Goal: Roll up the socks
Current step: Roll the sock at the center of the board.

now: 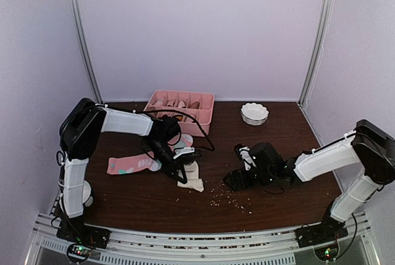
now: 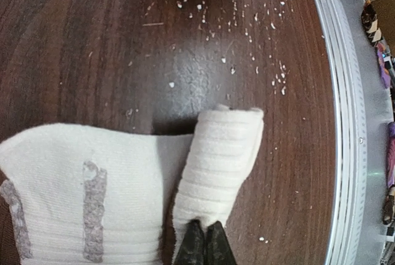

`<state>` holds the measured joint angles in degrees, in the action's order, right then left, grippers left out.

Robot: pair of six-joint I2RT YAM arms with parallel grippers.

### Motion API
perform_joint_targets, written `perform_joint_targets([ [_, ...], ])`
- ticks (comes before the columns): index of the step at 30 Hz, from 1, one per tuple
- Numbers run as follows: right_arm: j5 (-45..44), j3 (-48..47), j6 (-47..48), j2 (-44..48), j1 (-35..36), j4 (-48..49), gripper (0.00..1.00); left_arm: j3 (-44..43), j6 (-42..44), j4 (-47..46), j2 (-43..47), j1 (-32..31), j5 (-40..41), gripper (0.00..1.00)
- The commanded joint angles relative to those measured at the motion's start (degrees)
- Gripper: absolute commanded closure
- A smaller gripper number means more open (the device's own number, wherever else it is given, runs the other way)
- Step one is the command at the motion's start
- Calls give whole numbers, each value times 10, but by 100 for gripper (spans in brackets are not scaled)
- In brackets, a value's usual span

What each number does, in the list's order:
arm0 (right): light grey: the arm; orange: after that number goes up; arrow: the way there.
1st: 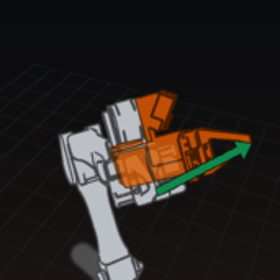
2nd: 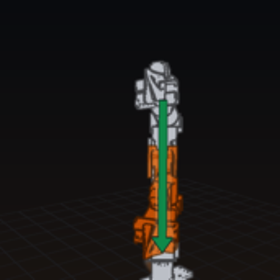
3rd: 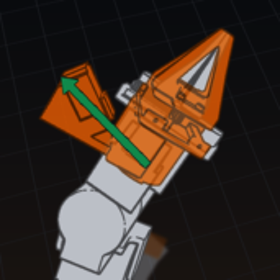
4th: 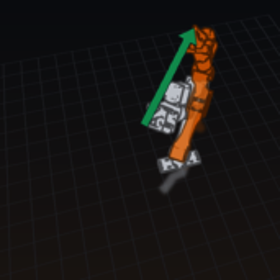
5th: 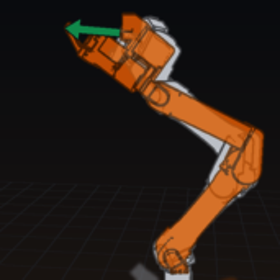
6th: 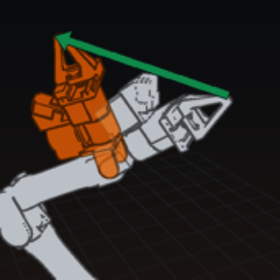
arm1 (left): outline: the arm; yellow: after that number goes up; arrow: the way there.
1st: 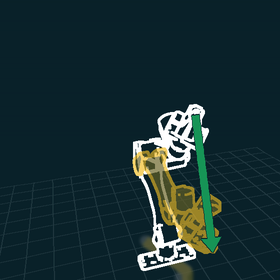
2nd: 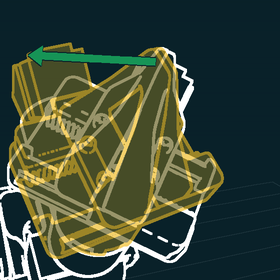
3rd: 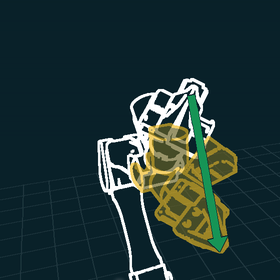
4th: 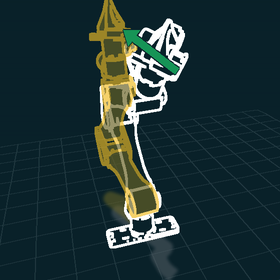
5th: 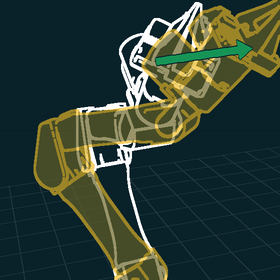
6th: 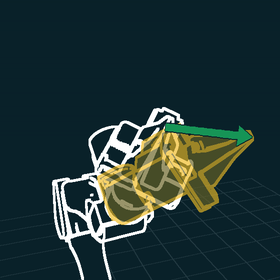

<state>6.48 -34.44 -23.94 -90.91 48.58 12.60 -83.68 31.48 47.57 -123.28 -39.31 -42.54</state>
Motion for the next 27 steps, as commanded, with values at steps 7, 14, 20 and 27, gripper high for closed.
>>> perform_joint_targets([
  [7,-83,94,179,70,39,168,0,-4,7,50,-59,9,-26,100],
  [14,-64,21,426,36,138,71,6,-4,24,62,-104,-5,-73,100],
  [20,-57,-40,505,-6,174,8,24,-22,41,69,-126,-35,-99,99],
  [27,-8,-100,572,-48,185,-74,37,-23,58,80,-136,-36,-94,99],
])
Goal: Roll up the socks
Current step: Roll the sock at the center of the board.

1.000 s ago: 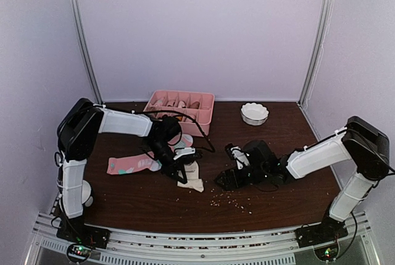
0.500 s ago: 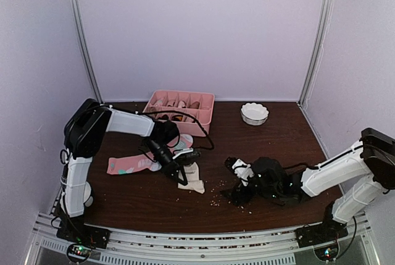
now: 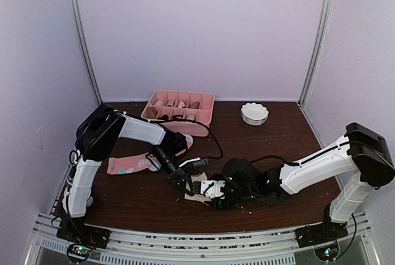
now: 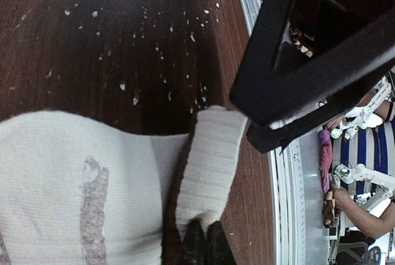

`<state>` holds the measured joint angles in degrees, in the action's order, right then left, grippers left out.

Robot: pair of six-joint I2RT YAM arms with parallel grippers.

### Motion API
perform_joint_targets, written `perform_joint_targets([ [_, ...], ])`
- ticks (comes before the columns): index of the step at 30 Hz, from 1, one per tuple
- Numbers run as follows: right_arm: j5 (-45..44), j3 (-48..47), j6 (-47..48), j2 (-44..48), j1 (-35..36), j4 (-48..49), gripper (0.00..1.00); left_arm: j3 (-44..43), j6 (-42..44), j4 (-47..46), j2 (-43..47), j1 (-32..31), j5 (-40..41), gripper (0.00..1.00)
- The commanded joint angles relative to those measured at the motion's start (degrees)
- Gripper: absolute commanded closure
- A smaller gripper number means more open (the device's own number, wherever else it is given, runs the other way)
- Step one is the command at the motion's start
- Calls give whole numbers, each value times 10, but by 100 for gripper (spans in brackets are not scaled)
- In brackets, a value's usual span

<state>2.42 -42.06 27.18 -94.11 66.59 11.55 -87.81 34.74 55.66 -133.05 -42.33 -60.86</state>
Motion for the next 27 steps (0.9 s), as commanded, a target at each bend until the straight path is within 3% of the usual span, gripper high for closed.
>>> perform_joint_targets([
  [1,37,-29,71,-21,6,-76,38,20,28,0,-39,-6,93,99],
  [6,2,-32,129,-35,25,-105,39,17,31,6,-43,-5,101,99],
  [13,-87,-30,172,-75,39,-40,45,-2,38,23,-51,-5,101,99],
  [19,-110,-55,189,-105,41,-32,59,-8,46,35,-56,-5,103,99],
  [22,-106,-66,187,-116,40,-48,71,-10,49,37,-58,-5,103,98],
  [24,-99,-73,171,-121,40,-60,83,-11,49,37,-56,-4,106,90],
  [27,-79,-84,132,-129,35,-84,98,-2,44,18,-36,1,114,56],
])
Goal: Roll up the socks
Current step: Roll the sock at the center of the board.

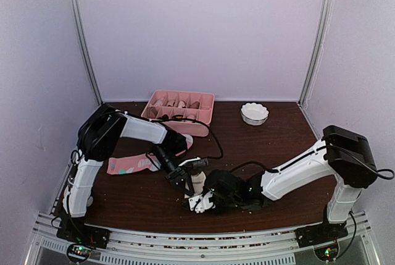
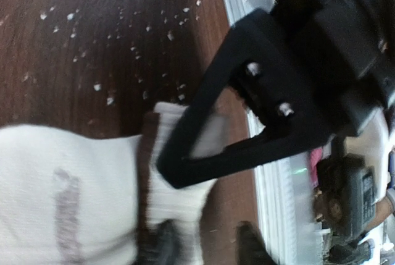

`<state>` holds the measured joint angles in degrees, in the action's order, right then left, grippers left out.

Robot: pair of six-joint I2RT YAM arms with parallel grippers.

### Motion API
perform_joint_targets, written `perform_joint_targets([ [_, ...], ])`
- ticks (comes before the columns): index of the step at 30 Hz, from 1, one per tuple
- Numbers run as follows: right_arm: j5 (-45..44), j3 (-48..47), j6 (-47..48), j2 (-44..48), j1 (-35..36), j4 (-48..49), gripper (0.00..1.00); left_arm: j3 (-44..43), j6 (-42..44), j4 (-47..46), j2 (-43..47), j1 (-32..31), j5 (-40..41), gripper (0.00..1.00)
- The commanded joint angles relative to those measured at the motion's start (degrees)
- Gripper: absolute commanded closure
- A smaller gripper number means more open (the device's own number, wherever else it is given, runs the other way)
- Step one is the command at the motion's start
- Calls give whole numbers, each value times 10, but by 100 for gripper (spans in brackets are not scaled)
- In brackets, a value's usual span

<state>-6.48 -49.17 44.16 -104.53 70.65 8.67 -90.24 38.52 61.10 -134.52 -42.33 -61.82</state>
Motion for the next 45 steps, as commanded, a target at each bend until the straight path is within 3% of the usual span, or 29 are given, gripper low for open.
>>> perform_joint_targets([
  [1,25,-18,-56,-27,-9,-69,100,27,1,-49,-6,5,129,50],
  [3,70,-31,-97,-32,-19,-95,100,27,-3,-60,23,16,142,44],
  [9,214,-59,-194,-46,-52,-156,100,5,5,-59,105,49,135,40],
  [21,409,-99,-385,-140,-137,-190,100,233,-12,-301,287,62,150,41],
  [27,455,-108,-497,-189,-191,-186,100,281,-18,-354,314,55,135,43],
  [31,506,-112,-566,-226,-218,-179,100,307,-5,-379,320,29,174,47],
  [38,517,-113,-605,-235,-234,-187,100,324,22,-407,309,-21,268,51],
  [45,523,-116,-609,-236,-241,-205,100,299,14,-422,282,-31,315,57],
])
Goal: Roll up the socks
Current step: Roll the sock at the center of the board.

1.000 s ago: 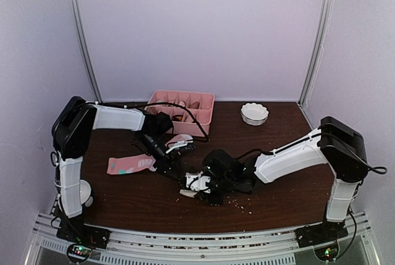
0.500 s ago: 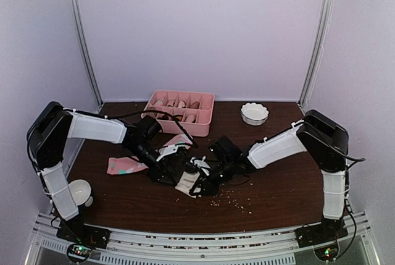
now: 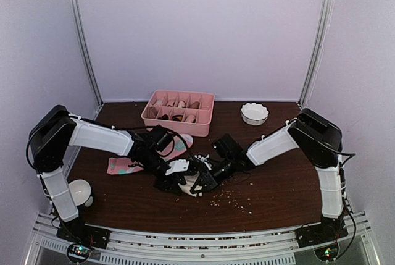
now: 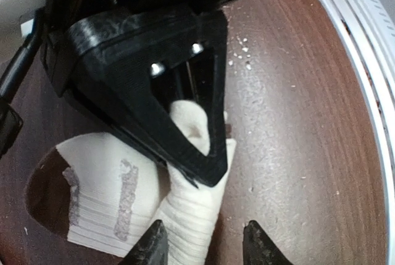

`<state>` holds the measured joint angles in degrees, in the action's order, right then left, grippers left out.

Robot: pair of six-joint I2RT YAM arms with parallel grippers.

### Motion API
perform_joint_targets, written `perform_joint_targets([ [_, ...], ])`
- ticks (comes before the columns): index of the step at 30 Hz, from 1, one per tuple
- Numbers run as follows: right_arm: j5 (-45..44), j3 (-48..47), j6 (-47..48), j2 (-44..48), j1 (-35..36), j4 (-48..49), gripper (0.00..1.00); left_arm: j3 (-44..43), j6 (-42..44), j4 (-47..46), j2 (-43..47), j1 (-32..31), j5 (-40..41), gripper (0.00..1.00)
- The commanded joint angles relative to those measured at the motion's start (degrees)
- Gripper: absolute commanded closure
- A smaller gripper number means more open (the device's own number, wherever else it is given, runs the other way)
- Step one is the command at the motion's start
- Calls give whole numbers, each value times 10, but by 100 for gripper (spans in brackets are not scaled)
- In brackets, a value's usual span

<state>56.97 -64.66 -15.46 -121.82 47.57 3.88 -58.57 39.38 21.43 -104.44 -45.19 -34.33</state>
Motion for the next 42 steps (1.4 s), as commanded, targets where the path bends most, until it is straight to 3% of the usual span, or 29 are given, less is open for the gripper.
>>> perform_joint_targets([
  [1,-110,38,-14,-63,-11,-160,100,-19,6,-25,-22,-4,42,58],
  [7,-106,32,-26,-57,-15,-157,99,-19,20,-4,-37,-14,44,73],
  [11,-120,42,-40,-36,-17,-134,80,-42,12,29,-65,-13,39,90],
  [16,-145,78,-55,7,-19,-81,63,-74,-16,70,-113,-7,4,93],
  [20,-171,126,-67,57,-19,-29,41,-90,-37,88,-138,5,-40,93],
  [21,-182,139,-68,70,-19,-16,28,-96,-40,94,-144,8,-50,93],
  [22,-196,151,-65,83,-19,-9,3,-102,-44,101,-151,11,-56,93],
  [23,-217,161,-62,94,-19,-8,0,-108,-47,110,-161,16,-66,93],
  [28,-333,186,-30,147,-18,-36,0,-137,-55,143,-190,26,-95,93],
  [33,-505,222,-12,220,-18,-50,0,-154,-58,163,-209,36,-124,92],
  [38,-726,322,-101,367,-19,52,0,-185,-51,210,-242,43,-167,90],
  [40,-719,364,-131,410,-29,118,0,-199,-42,234,-257,46,-190,89],
  [42,-639,371,-55,414,-30,176,0,-219,-33,265,-282,51,-214,88],
])
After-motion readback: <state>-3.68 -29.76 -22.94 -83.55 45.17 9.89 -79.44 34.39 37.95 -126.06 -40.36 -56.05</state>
